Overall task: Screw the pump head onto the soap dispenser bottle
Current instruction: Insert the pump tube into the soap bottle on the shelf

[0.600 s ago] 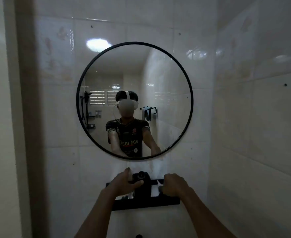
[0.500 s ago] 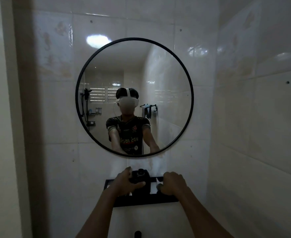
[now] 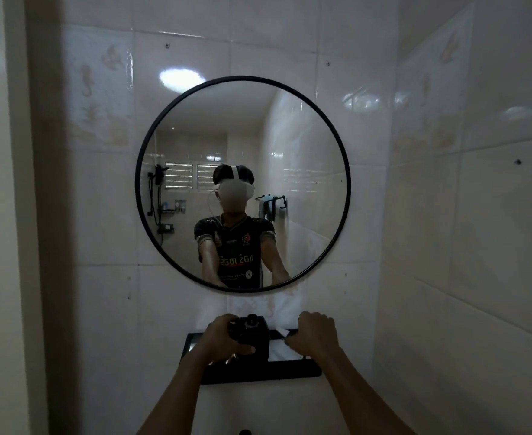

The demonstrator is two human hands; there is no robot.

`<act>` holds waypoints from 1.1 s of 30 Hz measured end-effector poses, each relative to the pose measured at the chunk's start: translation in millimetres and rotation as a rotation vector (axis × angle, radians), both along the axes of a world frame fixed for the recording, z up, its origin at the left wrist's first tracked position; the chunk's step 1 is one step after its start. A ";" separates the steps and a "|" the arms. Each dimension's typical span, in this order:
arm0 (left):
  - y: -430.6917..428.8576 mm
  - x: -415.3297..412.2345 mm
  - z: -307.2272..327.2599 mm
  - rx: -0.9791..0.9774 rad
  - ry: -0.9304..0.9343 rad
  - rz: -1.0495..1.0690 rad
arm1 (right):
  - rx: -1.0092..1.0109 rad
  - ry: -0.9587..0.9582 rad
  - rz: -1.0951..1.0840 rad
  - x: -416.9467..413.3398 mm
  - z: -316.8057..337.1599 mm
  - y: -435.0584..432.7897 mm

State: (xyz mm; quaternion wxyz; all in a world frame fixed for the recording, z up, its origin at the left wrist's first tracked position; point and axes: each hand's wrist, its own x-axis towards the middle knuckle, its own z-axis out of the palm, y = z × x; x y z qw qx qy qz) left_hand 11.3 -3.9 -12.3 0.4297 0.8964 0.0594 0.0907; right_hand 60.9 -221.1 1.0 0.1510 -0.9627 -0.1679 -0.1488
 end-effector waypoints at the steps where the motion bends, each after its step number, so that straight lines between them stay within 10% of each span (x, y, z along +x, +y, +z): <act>1: 0.4 -0.8 0.0 0.000 0.007 0.001 | 0.020 0.015 0.007 0.8 4.8 -2.6; 33: 8.6 -3.9 -2.8 0.098 -0.025 -0.083 | 0.183 0.094 0.344 13.9 103.1 17.4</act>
